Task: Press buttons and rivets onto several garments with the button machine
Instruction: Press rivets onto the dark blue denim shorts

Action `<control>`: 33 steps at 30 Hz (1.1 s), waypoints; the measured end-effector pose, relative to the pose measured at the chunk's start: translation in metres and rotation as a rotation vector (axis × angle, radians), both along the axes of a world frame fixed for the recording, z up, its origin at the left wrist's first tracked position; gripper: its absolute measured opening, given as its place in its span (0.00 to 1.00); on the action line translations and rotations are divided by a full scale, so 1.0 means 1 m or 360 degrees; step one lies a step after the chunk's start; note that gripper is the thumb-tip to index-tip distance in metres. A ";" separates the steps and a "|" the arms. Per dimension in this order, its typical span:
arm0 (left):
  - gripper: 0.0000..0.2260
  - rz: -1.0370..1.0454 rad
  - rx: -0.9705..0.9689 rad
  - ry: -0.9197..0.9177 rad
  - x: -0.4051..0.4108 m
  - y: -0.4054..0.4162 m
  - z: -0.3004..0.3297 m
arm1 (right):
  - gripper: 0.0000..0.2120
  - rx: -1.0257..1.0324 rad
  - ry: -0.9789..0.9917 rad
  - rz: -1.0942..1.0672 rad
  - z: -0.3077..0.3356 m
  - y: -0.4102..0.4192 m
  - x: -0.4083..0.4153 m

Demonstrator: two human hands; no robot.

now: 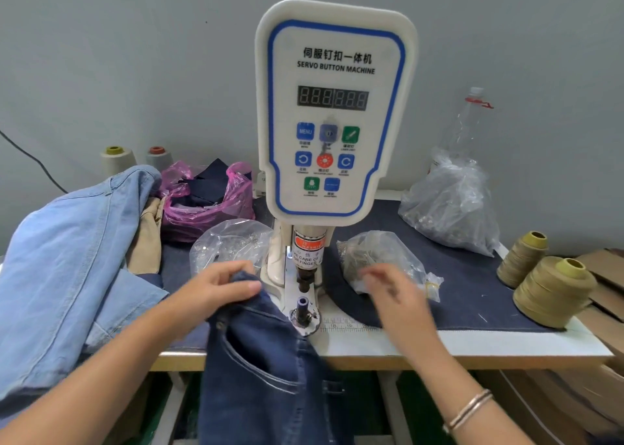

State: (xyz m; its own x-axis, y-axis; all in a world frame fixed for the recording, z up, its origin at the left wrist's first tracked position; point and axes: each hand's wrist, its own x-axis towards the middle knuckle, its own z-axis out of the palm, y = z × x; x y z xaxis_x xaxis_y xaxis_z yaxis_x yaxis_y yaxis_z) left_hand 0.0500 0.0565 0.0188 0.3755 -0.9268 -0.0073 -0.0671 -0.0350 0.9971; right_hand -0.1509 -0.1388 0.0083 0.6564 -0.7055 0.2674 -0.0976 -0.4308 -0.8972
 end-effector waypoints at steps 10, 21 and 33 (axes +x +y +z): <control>0.13 0.0879 0.0882 -0.1680 0.027 -0.025 -0.062 | 0.11 -0.1580 0.1376 -0.0327 -0.014 -0.085 0.029; 0.13 0.1041 0.0811 -0.1951 0.019 -0.027 -0.075 | 0.09 -0.1748 0.1665 -0.0283 -0.020 -0.088 0.064; 0.11 0.0996 0.0808 -0.2181 0.019 -0.032 -0.079 | 0.10 -0.1681 0.1690 -0.0278 -0.024 -0.085 0.066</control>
